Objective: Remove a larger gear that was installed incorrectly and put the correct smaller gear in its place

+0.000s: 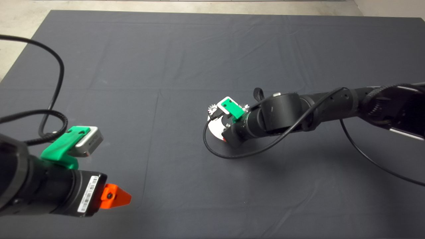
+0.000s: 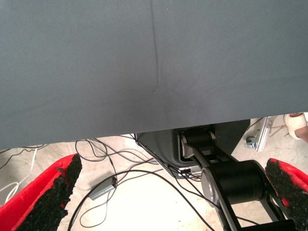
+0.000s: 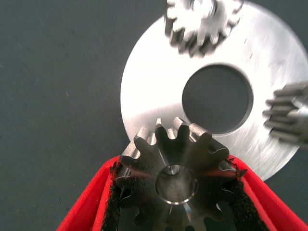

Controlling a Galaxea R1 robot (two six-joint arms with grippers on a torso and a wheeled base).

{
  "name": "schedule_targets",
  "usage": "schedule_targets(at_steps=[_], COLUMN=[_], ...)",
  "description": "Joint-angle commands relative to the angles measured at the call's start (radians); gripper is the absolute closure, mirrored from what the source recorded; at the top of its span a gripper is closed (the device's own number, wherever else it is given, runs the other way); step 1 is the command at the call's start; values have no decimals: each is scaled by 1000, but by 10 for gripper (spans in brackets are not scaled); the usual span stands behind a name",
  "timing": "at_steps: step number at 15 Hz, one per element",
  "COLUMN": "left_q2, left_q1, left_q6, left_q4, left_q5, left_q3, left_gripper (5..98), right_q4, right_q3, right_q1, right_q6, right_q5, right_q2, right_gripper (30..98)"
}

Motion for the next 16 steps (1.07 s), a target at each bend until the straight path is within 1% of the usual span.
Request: schedule_targets(at_steps=[1,4,6,7,8,10,12,14,16], left_q2=[2,4,4,4,4,4,5,8,8], left_q1=[-13,-11,-11,-11,-11,-11,-11,-11,-11], left_q6=[-11,-11,-9,-9,-9,-9,-9,-9,-9], left_q4=[-16,-16,-16,-16,-16,-16,-16,-16,-16], left_q5=[1,1,1,0,-1,-1,-1,-1,-1], left_q3=[18,18,17,17,16,17,16,16,17], left_gripper=[58,58,58,58,58,58,58,58,58], right_q4=[-20,-13,19,29,36,43,48,58,59], right_q3=[53,55,55,55,56,58,62,96,102], right_q1=[73,96,115,119,119,116,114,110,93], right_q6=[12,14,18,33,43,43,43,43,43], right_q5=[17,13,10,10,10,10,10,10,10], right_q2=[-4,-15,-41,-63,-98,-151,-187,-231,-261], right_gripper=[792,792,791,792,792,792,792,792,792])
